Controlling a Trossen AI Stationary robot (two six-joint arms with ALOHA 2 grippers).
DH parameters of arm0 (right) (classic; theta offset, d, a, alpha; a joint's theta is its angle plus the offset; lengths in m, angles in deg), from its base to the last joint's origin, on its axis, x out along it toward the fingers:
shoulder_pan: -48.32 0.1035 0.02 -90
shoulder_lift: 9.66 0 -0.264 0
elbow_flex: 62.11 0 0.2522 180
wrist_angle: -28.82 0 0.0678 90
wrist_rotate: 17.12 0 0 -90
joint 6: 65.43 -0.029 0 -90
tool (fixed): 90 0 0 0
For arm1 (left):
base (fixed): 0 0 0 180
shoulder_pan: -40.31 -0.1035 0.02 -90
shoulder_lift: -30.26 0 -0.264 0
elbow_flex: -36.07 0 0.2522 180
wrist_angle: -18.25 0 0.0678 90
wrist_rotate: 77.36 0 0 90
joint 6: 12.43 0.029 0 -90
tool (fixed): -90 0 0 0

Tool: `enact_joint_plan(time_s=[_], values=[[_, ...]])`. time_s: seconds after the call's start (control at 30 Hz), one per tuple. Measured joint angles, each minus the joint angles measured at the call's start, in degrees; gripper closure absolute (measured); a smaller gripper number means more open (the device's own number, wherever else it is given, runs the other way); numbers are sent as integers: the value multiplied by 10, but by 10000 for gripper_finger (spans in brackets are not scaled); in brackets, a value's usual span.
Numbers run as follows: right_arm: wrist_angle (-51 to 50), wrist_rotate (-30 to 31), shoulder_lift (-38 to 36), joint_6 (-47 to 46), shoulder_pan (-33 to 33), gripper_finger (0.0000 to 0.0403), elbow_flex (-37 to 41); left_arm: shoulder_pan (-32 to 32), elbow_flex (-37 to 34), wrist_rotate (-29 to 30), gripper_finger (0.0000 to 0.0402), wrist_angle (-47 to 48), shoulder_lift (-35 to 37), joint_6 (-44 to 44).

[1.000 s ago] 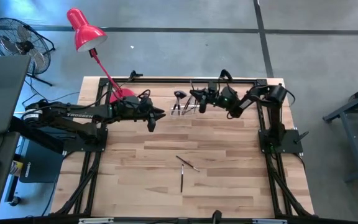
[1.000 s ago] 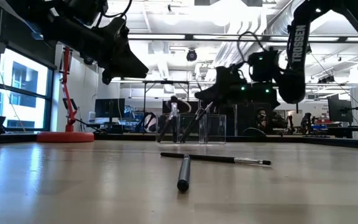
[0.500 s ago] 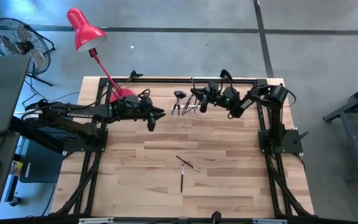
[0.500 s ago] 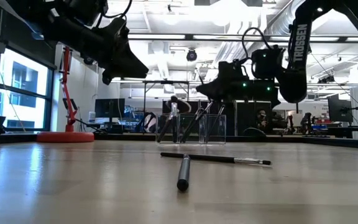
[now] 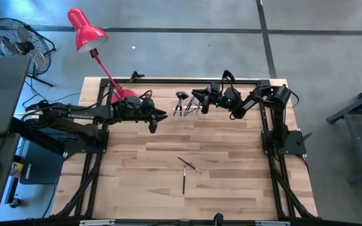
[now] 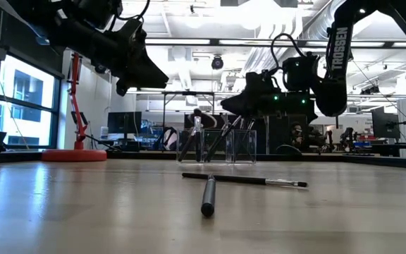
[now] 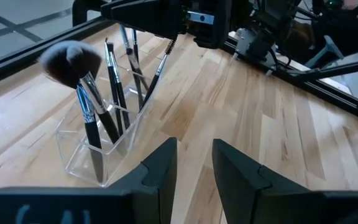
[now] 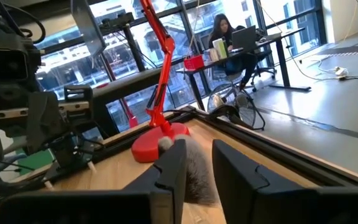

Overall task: Put items in baskets/containers
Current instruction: Put the eyeshadow brush into the transparent organizer

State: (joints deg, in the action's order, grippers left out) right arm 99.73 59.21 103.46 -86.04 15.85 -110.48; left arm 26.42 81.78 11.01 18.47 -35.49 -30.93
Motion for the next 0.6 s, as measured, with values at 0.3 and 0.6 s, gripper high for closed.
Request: enact_joint_plan(time_s=[0.3, 0.6], values=[[50, -21, -4, -6, 0, 326, 0, 0, 0, 0, 301, 0, 0, 0], [-86, -22, -141, 29, 12, 331, 0, 0, 0, -11, 301, 0, 0, 0]])
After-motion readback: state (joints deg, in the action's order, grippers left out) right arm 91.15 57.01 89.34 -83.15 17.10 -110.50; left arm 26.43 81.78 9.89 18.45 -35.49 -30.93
